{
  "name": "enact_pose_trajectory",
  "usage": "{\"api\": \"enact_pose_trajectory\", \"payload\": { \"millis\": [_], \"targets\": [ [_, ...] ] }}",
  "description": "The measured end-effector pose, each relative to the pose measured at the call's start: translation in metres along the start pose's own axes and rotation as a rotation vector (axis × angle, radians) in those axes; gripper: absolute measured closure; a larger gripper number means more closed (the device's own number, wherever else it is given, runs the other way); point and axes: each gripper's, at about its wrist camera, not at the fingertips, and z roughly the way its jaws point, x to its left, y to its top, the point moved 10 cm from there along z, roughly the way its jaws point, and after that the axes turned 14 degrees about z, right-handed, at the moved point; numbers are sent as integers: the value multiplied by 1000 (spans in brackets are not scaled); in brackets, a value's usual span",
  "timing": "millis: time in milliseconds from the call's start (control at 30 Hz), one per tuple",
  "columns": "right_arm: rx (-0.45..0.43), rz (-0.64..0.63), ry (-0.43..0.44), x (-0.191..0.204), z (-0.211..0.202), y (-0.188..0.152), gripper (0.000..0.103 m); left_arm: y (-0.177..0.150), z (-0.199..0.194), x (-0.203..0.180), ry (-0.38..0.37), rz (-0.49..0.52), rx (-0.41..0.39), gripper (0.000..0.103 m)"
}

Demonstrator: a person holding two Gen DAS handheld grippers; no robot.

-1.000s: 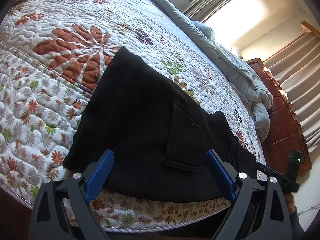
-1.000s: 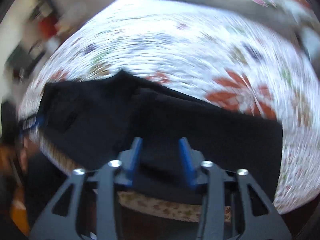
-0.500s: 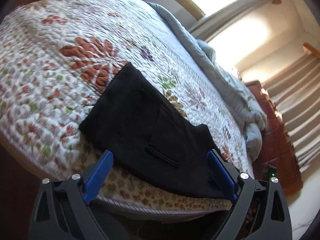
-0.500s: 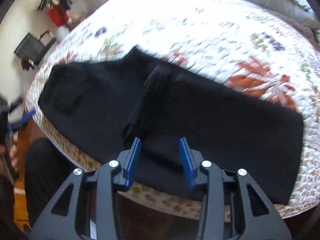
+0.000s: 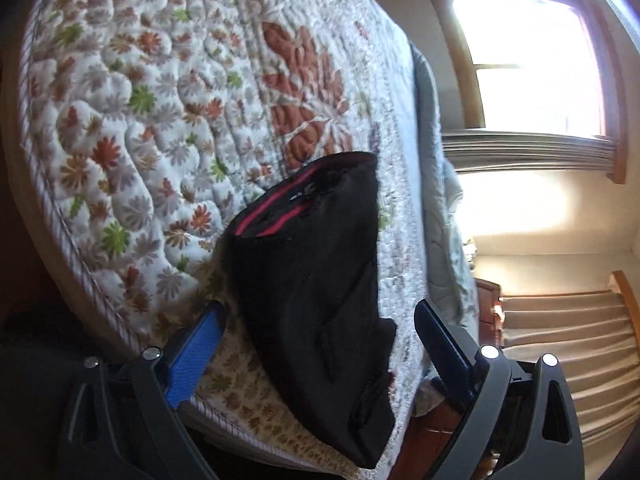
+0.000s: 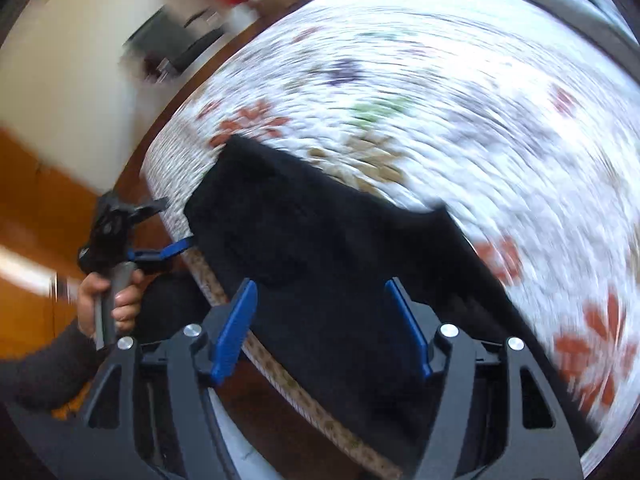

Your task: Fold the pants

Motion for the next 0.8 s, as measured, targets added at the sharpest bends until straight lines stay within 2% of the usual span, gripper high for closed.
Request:
{"api": "enact_pose_trajectory", "payload": {
  "millis": [100,233,300,367,467,567,667,800],
  "targets": [
    [90,-113,32,36,23,29,29,4,10,2,6,-5,-10,7],
    [209,-228,64,73,54,64,27,4,30,-4,-10,27,8,7],
    [257,-269,72,85,68,76,24,2,34,-3,2,49,8,7],
    [316,-309,74,95,86,87,20,3,35,-1,-18,53,-2,7],
    [403,-369,69,107,116,98,20,4,28,4,-72,17,-40,8],
    [485,-421,61,115,144,107,20,6,24,5,-86,5,-79,8],
    [568,-461,73,124,168,111,19,7,26,4,-87,15,-84,9],
    [663,-504,116,137,194,111,19,6,22,9,-64,14,-86,19]
  ]
}}
